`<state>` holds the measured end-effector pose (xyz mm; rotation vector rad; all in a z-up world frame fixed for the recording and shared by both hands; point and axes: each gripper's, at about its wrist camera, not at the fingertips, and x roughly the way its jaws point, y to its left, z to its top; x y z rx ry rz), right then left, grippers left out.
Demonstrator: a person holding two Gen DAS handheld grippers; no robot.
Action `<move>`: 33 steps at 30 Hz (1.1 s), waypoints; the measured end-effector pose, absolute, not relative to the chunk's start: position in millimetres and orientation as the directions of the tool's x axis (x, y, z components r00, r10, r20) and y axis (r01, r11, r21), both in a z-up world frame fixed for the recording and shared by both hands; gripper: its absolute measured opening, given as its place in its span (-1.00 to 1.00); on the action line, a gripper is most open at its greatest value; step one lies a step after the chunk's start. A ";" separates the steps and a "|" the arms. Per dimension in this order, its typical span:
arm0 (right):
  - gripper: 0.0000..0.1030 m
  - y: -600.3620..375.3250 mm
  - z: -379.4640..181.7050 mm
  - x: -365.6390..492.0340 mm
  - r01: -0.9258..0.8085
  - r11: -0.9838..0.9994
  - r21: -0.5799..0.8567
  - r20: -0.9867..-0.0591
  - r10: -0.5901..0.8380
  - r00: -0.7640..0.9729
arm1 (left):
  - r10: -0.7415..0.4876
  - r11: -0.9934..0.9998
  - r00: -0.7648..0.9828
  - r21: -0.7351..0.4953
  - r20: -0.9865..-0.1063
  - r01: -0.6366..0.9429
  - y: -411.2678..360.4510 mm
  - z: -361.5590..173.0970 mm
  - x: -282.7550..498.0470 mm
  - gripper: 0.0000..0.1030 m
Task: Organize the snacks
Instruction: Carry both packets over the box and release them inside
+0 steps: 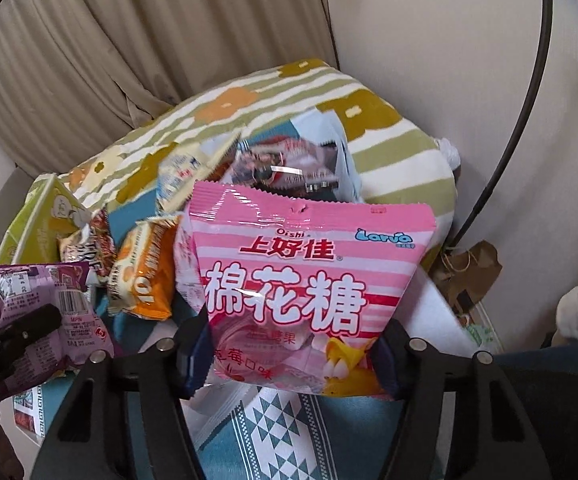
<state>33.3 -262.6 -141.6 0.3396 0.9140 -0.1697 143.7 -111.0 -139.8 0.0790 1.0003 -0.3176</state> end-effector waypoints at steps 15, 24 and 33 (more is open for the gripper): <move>0.18 -241.8 -49.6 38.4 0.064 0.976 0.208 -0.701 0.103 0.706 | -0.200 0.976 0.670 -0.081 -0.715 0.204 -82.9 -47.4 111.0 0.08; 0.18 -161.2 -13.1 59.8 -0.095 0.975 0.199 -0.649 0.204 0.733 | -0.138 0.990 0.721 -0.085 -0.679 0.110 7.0 -16.4 122.3 0.08; 0.18 -44.6 0.3 102.8 -0.212 0.955 0.208 -0.621 0.296 0.726 | -0.086 0.996 0.729 -0.077 -0.679 0.046 125.5 -13.3 144.3 0.08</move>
